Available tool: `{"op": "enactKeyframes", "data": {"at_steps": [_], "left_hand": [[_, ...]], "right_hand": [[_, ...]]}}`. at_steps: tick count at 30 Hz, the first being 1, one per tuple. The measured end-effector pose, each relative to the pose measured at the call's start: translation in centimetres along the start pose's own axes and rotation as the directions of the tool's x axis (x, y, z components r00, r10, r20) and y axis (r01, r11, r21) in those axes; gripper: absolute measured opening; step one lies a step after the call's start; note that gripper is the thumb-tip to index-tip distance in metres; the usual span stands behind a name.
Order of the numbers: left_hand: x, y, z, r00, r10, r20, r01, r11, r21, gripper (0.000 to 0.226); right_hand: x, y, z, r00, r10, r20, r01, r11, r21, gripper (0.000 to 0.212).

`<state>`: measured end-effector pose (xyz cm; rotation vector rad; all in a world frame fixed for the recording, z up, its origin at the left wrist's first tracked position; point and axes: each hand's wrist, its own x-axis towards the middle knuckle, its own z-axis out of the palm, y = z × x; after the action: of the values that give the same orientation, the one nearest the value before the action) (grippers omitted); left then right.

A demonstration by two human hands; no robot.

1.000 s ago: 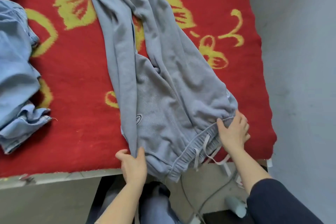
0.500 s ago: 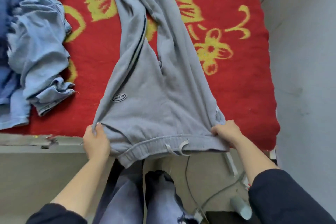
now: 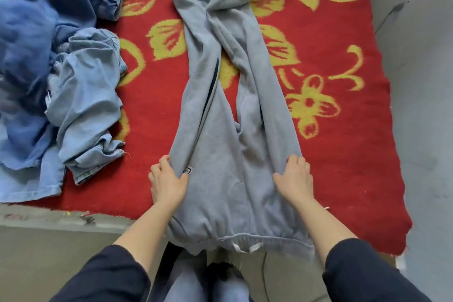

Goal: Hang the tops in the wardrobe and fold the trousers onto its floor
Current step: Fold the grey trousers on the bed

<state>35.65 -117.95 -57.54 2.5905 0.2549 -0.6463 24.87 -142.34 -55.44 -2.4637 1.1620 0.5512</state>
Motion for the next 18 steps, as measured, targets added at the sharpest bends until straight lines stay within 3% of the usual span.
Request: {"op": "enactKeyframes", "data": {"at_steps": [2,5,8,10,11,13,15,16,18], "left_hand": [[2.2,2.0,0.2,0.99,0.139,-0.026,-0.135,0.983,0.121,0.072],[6.2,4.3,0.7,0.924,0.384,0.007,-0.364,0.87,0.332,0.082],[10.1,6.3,0.7,0.871,0.48,0.107,-0.473,0.759,0.446,0.084],[12.5,7.4,0.1,0.868,0.474,0.148,-0.491,0.772,0.405,0.068],[13.7,7.7,-0.3,0.868,0.474,0.146,-0.495,0.804,0.33,0.048],[15.8,7.0,-2.0,0.924,0.382,0.002,-0.381,0.921,0.085,0.004],[17.9,5.0,-4.2,0.989,0.1,-0.112,-0.115,0.984,-0.139,0.018],[18.8,3.6,-5.1,0.995,-0.014,-0.1,-0.004,0.984,-0.177,0.018],[19.8,2.0,-6.6,0.995,-0.1,0.007,0.1,0.992,-0.079,0.006]], "right_hand": [[1.9,-3.2,-0.2,0.995,-0.093,-0.031,0.093,0.996,-0.013,0.032],[4.7,-8.0,-0.1,0.958,-0.272,-0.09,0.272,0.962,-0.015,0.028],[7.1,-12.2,0.1,0.926,-0.366,-0.096,0.367,0.93,-0.006,0.036],[8.7,-14.3,0.4,0.911,-0.405,-0.078,0.406,0.914,-0.003,0.048],[9.4,-15.2,0.4,0.904,-0.421,-0.07,0.422,0.907,0.002,0.052],[10.9,-16.7,0.3,0.875,-0.483,-0.043,0.482,0.876,-0.026,0.061],[12.3,-17.8,0.2,0.801,-0.599,0.009,0.593,0.792,-0.144,0.065],[12.9,-18.3,0.2,0.764,-0.643,0.048,0.638,0.743,-0.203,0.063],[14.1,-19.4,0.4,0.735,-0.665,0.136,0.671,0.681,-0.293,0.05]]}}
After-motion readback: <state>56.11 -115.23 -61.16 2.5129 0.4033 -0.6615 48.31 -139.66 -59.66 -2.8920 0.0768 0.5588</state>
